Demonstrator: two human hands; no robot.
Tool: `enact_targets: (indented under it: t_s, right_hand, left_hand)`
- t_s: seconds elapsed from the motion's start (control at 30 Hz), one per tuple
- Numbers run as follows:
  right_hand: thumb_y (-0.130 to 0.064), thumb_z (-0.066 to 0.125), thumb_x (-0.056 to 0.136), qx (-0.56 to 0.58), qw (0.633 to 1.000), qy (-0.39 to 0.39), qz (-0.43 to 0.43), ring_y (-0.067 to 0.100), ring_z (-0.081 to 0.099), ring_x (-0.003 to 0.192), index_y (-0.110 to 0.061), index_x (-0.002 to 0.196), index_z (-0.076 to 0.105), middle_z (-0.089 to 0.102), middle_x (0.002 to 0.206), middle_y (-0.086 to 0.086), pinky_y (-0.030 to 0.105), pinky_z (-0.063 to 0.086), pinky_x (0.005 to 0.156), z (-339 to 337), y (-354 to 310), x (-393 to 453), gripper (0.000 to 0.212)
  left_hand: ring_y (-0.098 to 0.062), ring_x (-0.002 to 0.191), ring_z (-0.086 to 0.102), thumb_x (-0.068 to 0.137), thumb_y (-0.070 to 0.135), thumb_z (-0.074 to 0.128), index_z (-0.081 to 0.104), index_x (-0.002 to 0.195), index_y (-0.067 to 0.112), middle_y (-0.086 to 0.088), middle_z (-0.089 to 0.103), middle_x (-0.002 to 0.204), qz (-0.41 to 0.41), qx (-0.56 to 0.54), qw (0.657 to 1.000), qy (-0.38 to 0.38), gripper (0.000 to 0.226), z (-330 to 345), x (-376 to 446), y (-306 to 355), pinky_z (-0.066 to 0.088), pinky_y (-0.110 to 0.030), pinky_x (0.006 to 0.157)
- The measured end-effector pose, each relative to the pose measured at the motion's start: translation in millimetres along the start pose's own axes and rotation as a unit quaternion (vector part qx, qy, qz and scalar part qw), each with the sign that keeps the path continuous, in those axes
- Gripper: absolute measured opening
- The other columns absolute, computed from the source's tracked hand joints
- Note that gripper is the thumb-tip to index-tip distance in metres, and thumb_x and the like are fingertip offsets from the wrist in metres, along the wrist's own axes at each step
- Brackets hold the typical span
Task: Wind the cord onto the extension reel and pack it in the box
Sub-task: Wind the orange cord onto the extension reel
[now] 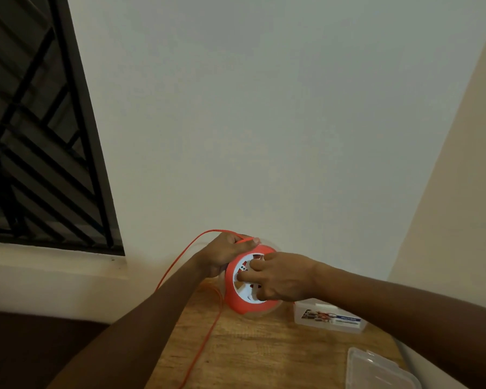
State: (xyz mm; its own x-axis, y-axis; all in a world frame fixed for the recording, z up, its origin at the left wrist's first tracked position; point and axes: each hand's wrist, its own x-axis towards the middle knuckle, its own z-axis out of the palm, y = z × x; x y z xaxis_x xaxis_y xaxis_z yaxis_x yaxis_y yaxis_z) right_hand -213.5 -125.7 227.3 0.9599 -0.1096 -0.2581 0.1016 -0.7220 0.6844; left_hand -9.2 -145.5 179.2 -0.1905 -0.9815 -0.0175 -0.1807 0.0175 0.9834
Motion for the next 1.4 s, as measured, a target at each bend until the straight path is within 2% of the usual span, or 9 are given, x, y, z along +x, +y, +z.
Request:
enact_targets:
  t_s: [0.13, 0.37, 0.53, 0.67, 0.8, 0.93, 1.17, 1.3, 1.4]
  right_hand:
    - [-0.031, 0.08, 0.079, -0.018, 1.0, -0.011, 0.009, 0.031, 0.047, 0.122, -0.021, 0.122, 0.067, 0.041, 0.148, 0.007, 0.045, 0.053, 0.094, -3, 2, 1, 0.046]
    - [-0.034, 0.078, 0.081, -0.009, 0.999, -0.032, -0.001, 0.033, 0.045, 0.128, -0.022, 0.121, 0.067, 0.042, 0.151, 0.004, 0.047, 0.048, 0.098, -3, -4, 3, 0.043]
    - [-0.028, 0.067, 0.092, 0.056, 0.995, -0.04, 0.076, 0.037, 0.034, 0.133, -0.02, 0.152, 0.028, 0.027, 0.158, 0.009, 0.052, 0.033, 0.112, 7, -14, 4, 0.072]
    - [-0.039, 0.071, 0.087, -0.011, 0.994, -0.062, 0.093, 0.035, 0.035, 0.131, -0.037, 0.14, 0.043, 0.016, 0.161, 0.006, 0.049, 0.037, 0.105, 5, -15, 2, 0.061]
    - [-0.038, 0.071, 0.086, -0.006, 0.985, -0.052, 0.163, 0.036, 0.041, 0.123, -0.039, 0.148, 0.016, 0.04, 0.142, 0.019, 0.047, 0.038, 0.099, 10, -18, 10, 0.083]
    - [-0.033, 0.057, 0.096, 0.045, 0.959, -0.026, 0.279, 0.04, 0.052, 0.112, -0.02, 0.154, 0.002, 0.05, 0.13, 0.026, 0.05, 0.041, 0.096, 14, -24, 14, 0.081]
    - [-0.037, 0.062, 0.093, 0.112, 0.939, -0.012, 0.324, 0.042, 0.057, 0.118, -0.006, 0.153, 0.016, 0.053, 0.138, 0.023, 0.053, 0.038, 0.106, 13, -14, 17, 0.082]
    - [-0.039, 0.086, 0.07, 0.064, 0.976, 0.039, 0.206, 0.032, 0.06, 0.112, -0.015, 0.134, 0.054, 0.06, 0.13, 0.015, 0.042, 0.053, 0.089, 6, -5, 0, 0.076]
    - [-0.036, 0.087, 0.07, 0.063, 0.992, 0.03, 0.106, 0.032, 0.052, 0.119, -0.023, 0.124, 0.063, 0.055, 0.135, 0.011, 0.044, 0.052, 0.09, 5, 2, -8, 0.06]
  left_hand:
    - [-0.036, 0.091, 0.078, 0.097, 0.044, 0.062, 0.074, 0.112, 0.011, -0.015, 0.08, 0.105, -0.009, 0.018, 1.0, 0.003, 0.039, -5, 0, 2, 0.066, -0.04, 0.078]
    - [-0.024, 0.078, 0.078, 0.096, 0.043, 0.062, 0.075, 0.108, 0.01, -0.009, 0.081, 0.095, -0.005, 0.028, 1.0, -0.006, 0.037, -4, -2, 6, 0.065, -0.034, 0.073]
    - [-0.027, 0.082, 0.079, 0.096, 0.043, 0.064, 0.075, 0.11, 0.009, -0.012, 0.081, 0.101, -0.011, 0.033, 0.999, 0.009, 0.039, -8, 0, 3, 0.065, -0.036, 0.073]
    - [-0.029, 0.083, 0.079, 0.097, 0.043, 0.065, 0.075, 0.11, 0.01, -0.01, 0.082, 0.099, -0.015, 0.011, 0.999, 0.029, 0.036, -11, 3, 1, 0.065, -0.035, 0.071]
    - [-0.029, 0.088, 0.079, 0.091, 0.046, 0.071, 0.075, 0.112, 0.015, -0.008, 0.082, 0.102, 0.018, 0.0, 0.999, 0.039, 0.038, -8, 6, 2, 0.066, -0.04, 0.079]
    - [-0.032, 0.095, 0.079, 0.077, 0.056, 0.073, 0.072, 0.117, 0.02, -0.005, 0.081, 0.108, 0.02, -0.057, 0.997, 0.055, 0.053, -8, 5, 6, 0.066, -0.043, 0.079]
    - [-0.03, 0.093, 0.08, 0.073, 0.057, 0.073, 0.072, 0.116, 0.024, -0.002, 0.082, 0.107, 0.013, -0.086, 0.993, 0.081, 0.055, -5, 9, 8, 0.066, -0.042, 0.078]
    - [-0.03, 0.091, 0.08, 0.07, 0.062, 0.075, 0.073, 0.111, 0.026, -0.001, 0.083, 0.103, 0.004, -0.076, 0.994, 0.084, 0.055, -10, 7, -2, 0.066, -0.044, 0.08]
    - [-0.034, 0.091, 0.08, 0.055, 0.074, 0.083, 0.075, 0.106, 0.027, -0.005, 0.082, 0.105, 0.002, -0.066, 0.995, 0.069, 0.07, -11, 6, -7, 0.066, -0.044, 0.076]
